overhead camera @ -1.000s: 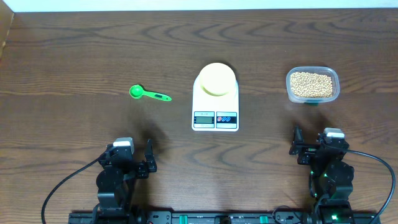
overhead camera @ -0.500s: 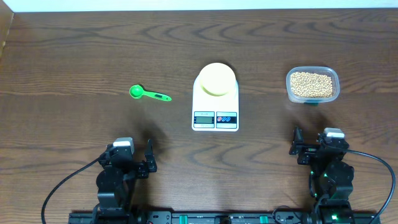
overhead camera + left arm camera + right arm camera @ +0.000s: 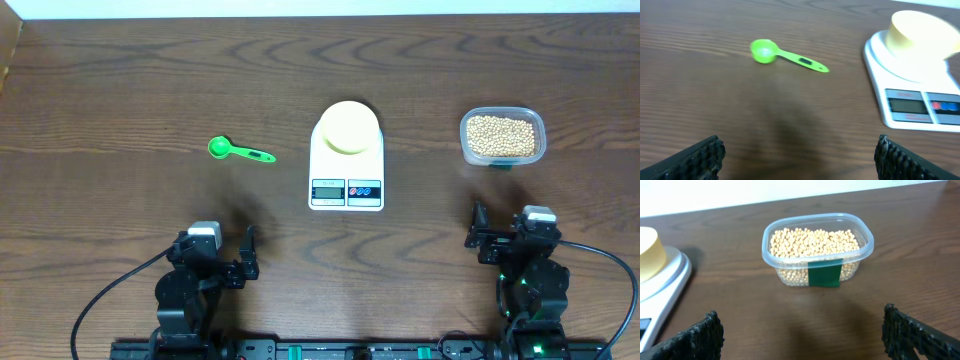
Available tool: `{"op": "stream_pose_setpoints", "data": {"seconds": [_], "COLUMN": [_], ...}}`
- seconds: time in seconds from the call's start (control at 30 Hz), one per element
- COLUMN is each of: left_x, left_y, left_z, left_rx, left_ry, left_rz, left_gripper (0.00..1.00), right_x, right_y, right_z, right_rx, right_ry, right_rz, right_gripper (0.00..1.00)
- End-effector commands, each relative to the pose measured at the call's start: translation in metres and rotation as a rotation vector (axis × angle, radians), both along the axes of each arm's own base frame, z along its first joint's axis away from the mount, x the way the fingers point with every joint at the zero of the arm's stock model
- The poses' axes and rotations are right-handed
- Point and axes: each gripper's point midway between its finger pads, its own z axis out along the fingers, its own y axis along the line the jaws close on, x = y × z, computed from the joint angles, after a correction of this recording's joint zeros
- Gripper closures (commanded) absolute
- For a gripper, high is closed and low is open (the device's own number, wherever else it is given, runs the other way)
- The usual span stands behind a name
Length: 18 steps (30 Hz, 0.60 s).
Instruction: Scoop item into bowl and weigh 50g on scale
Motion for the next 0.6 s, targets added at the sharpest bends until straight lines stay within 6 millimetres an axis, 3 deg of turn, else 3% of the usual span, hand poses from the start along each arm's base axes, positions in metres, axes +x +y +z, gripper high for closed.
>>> {"op": "stream_pose_setpoints", "data": {"seconds": [0.0, 0.17, 0.3, 0.47, 0.57], "left_x": [-0.003, -0.002, 0.006, 0.032, 0.058], "left_y": [-0.016, -0.016, -0.016, -0.016, -0.016], "left_z": [0.005, 0.066, 0.122, 0.192, 0.227], "left_rx": [-0.162, -0.167, -0.138, -0.138, -0.139], "left_ry": [0.021, -0.106, -0.179, -0.187, -0.164], "left_rz": [-0.033, -0.039, -0.050, -0.051, -0.050], "left_gripper": [0.02, 0.02, 0.02, 0.02, 0.02], "right_x": [0.004, 0.007, 0.005, 0.011, 0.023], "right_y": [0.009, 0.011, 0.009, 0.009, 0.010], "right_z": [0.016, 0.075, 0.136, 0.206, 0.233], "right_rx": [0.070, -0.008, -0.093, -0.116, -0.116], "right_ry": [-0.066, -0.191, -0.276, -0.335, -0.288], "right_rz": [0.030, 0.062, 0.062, 0.061, 0.065], "right_gripper": [0.01, 0.01, 0.01, 0.01, 0.01]}}
